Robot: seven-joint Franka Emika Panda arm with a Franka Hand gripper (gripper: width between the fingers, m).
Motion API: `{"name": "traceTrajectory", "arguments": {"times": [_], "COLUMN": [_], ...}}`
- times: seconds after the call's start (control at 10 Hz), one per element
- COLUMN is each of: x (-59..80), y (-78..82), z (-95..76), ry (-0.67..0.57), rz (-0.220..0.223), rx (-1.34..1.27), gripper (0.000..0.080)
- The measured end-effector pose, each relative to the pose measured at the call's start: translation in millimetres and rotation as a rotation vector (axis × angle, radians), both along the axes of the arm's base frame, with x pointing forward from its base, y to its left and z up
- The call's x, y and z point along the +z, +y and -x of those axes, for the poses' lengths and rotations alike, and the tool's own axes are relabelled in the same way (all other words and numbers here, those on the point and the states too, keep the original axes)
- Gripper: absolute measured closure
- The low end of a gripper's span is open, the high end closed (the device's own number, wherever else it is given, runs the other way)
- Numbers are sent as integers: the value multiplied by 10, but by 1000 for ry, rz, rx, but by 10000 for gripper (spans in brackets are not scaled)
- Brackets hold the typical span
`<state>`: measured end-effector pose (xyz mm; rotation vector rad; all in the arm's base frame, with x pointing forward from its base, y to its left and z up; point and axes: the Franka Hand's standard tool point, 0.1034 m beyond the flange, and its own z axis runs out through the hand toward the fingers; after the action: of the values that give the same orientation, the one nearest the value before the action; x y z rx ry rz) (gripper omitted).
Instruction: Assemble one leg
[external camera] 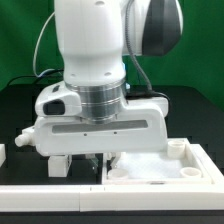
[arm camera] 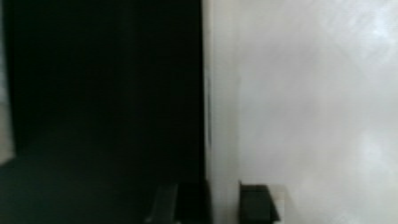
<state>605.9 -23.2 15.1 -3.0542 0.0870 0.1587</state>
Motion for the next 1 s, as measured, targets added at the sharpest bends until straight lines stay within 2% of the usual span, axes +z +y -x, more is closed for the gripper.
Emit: {"name": "traceTrajectory", "arguments": {"times": [0.3, 0.6, 1.0], "x": [9, 45, 16], "y": [8, 12, 4], "z": [-15, -9, -3], "ry": [19, 45, 17], "rz": [13, 109, 118], "rx": [-7, -88, -65], "gripper": [745, 735, 735]}}
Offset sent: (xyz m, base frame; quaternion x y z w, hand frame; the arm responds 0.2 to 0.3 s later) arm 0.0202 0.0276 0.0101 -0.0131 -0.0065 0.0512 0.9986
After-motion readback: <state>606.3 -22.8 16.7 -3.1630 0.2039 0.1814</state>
